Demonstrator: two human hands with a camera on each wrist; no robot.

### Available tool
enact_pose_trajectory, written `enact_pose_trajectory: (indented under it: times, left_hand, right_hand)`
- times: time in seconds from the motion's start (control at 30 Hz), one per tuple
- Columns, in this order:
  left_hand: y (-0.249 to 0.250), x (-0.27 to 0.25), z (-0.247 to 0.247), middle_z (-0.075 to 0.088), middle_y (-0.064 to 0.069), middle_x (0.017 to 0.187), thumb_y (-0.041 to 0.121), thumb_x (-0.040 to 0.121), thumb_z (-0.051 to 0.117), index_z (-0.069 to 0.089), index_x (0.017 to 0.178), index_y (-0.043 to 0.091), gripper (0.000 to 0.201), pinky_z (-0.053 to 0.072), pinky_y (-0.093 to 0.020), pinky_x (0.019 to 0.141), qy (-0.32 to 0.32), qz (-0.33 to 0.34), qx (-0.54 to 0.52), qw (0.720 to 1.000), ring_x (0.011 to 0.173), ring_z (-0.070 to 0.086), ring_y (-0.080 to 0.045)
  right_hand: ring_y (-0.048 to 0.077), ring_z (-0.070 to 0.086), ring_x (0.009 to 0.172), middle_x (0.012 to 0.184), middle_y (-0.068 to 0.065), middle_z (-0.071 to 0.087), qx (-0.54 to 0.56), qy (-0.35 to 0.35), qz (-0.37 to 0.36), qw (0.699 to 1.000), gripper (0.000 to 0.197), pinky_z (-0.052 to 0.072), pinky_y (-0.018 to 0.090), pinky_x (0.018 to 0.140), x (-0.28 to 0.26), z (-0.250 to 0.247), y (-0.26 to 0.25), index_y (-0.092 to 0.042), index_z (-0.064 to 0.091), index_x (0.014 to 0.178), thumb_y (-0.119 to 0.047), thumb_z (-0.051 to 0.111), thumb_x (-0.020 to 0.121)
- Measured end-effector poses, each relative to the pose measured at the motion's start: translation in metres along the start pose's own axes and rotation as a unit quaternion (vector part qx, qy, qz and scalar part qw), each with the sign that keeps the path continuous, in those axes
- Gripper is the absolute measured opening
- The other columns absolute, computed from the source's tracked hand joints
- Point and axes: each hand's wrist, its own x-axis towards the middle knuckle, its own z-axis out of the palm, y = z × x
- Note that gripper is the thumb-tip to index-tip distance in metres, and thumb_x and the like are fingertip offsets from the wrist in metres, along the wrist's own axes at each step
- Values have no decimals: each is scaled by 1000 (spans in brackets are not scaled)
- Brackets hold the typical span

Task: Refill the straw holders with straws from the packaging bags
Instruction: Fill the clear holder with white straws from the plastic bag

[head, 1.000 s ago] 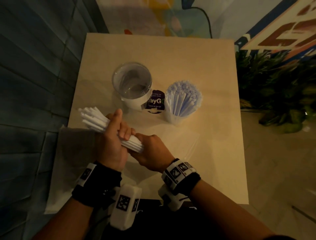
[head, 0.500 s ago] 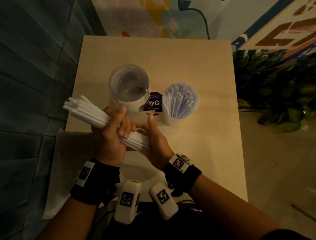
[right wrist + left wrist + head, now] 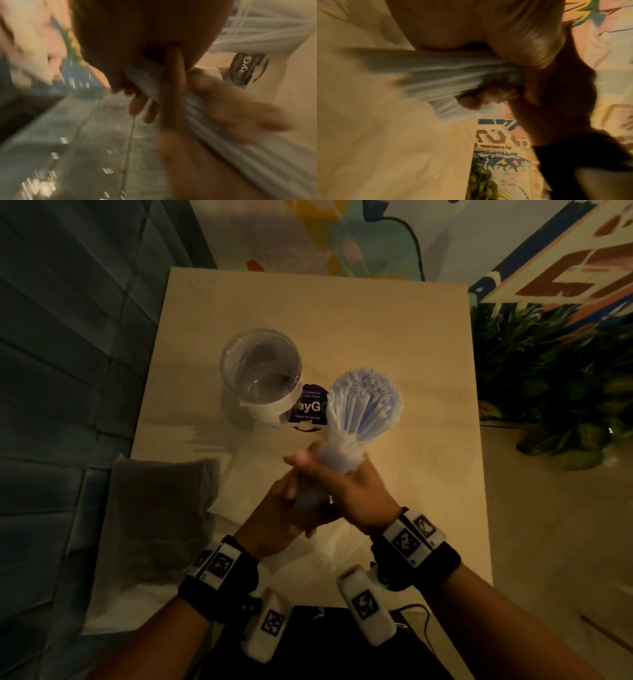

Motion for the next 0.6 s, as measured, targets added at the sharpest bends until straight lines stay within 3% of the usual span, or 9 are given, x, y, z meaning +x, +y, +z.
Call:
enact_pose_trajectory:
  times: [0.03,0.07,0.13,0.23,0.3,0.37,0.43,0.5,0.6]
  left_hand:
    - [-3,2,-2,67,6,70,44,69,81,72,84,37,19,51,-31,62,-30,23,-45,998,63,62,-10]
    - [-5,2,-3,65,-3,70,56,71,79,72,85,22,38,49,-35,60,-30,60,-48,997,61,60,-19]
    - [-1,8,-6,67,-19,88,74,64,70,67,100,3,80,52,-35,66,-2,29,-207,978,68,64,-28]
    - [1,16,-7,55,-21,137,83,68,46,48,135,3,105,46,-49,95,32,-47,-348,936,116,60,-36]
    - [8,17,-1,48,-21,145,81,79,42,44,144,6,99,34,-55,112,8,-48,-411,910,133,46,-40]
    - [13,20,6,56,-17,139,73,91,29,62,130,10,81,42,-47,109,25,-50,-404,913,129,53,-34]
    - [11,28,11,60,-14,135,67,96,25,64,127,15,72,45,-46,105,40,-42,-355,933,127,56,-31]
    - [12,32,14,65,-17,125,63,93,41,61,123,8,65,46,-50,101,69,-41,-300,950,117,62,-34]
    - [11,40,9,70,-20,93,44,86,60,63,92,2,42,53,-47,93,140,-5,-241,960,95,69,-34]
  right_hand:
    - [37,69,70,68,15,67,35,37,-14,999,31,55,59,85,-1,-2,-4,-2,64,74,-24,61,95]
    - [34,65,62,62,12,62,69,70,-38,994,31,54,61,82,-1,-3,-9,-6,61,70,-25,61,94]
    - [27,56,52,56,3,54,122,117,-91,981,31,53,61,71,-2,-5,-19,-11,55,65,-22,58,94]
    - [26,56,51,56,0,56,115,135,-138,974,30,51,53,63,-7,-3,-29,-17,57,66,-31,66,91]
    - [35,60,53,58,8,61,65,138,-132,980,35,51,45,57,-10,4,-23,-13,61,68,-41,71,86]
    - [38,62,55,61,15,63,29,137,-119,983,41,52,41,55,-12,9,-16,-5,60,69,-41,71,85]
    - [34,64,55,62,10,65,2,150,-132,980,31,53,43,54,-11,4,-21,-10,62,71,-35,70,88]
    - [27,64,56,62,0,65,-18,181,-167,969,18,54,44,56,-6,-14,-38,-25,64,72,-28,65,89]
    - [34,61,56,61,-2,63,-49,250,-222,941,19,54,52,60,13,-51,-56,-26,61,74,-23,64,92]
